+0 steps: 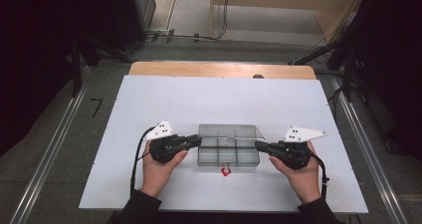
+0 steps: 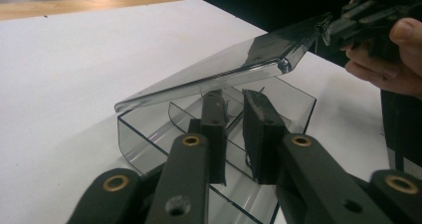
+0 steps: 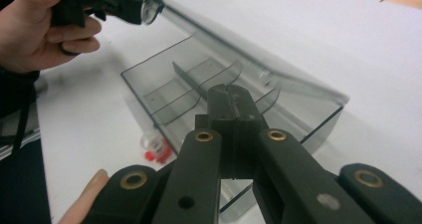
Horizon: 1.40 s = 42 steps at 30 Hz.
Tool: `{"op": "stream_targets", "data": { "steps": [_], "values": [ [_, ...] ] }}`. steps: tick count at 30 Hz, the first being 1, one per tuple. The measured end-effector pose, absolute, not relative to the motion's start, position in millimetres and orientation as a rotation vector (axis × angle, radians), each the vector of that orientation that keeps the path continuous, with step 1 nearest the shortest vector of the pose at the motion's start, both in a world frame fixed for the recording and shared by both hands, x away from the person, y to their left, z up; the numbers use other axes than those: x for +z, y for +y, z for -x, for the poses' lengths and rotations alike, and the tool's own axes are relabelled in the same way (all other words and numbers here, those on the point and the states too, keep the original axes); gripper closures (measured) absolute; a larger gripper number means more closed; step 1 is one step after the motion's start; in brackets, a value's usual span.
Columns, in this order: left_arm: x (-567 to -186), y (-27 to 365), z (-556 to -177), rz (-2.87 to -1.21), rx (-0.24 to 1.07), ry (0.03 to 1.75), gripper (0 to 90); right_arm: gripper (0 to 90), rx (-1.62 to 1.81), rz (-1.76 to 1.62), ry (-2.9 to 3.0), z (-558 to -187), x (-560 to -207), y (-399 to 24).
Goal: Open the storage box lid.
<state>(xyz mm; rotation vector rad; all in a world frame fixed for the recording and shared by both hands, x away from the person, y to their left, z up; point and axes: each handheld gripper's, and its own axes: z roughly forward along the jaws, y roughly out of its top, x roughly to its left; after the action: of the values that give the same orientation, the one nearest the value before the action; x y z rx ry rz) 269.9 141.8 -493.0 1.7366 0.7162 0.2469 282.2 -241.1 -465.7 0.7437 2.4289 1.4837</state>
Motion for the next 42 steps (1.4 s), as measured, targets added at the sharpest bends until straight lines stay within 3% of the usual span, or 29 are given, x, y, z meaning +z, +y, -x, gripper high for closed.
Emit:
{"op": "stream_targets", "data": {
  "steps": [9, 21, 24, 31, 34, 42],
  "values": [
    [-492.5, 146.4, -267.4, -1.753, 0.252, 0.696, 57.4, 88.3, 1.480, -0.743, 2.406, -293.8, -455.7, -239.9],
    [-485.7, 149.6, -284.2, -1.702, 0.276, 0.806, 8.6, 88.3, 1.476, -0.736, 2.390, -302.0, -443.7, -235.1],
    [-482.2, 145.7, -292.2, -1.714, 0.271, 0.798, 0.0, 88.3, 1.473, -0.732, 2.387, -304.2, -441.0, -234.1],
    [-478.7, 135.3, -311.1, -1.718, 0.297, 0.812, 1.5, 88.3, 1.473, -0.743, 2.377, -309.8, -436.8, -233.5],
    [-483.0, 130.2, -317.6, -1.736, 0.302, 0.806, 16.4, 88.3, 1.469, -0.747, 2.375, -312.3, -435.7, -232.4],
    [-495.7, 122.9, -332.1, -1.773, 0.300, 0.824, 35.1, 88.2, 1.462, -0.752, 2.371, -318.6, -433.5, -231.6]
  ]
}}
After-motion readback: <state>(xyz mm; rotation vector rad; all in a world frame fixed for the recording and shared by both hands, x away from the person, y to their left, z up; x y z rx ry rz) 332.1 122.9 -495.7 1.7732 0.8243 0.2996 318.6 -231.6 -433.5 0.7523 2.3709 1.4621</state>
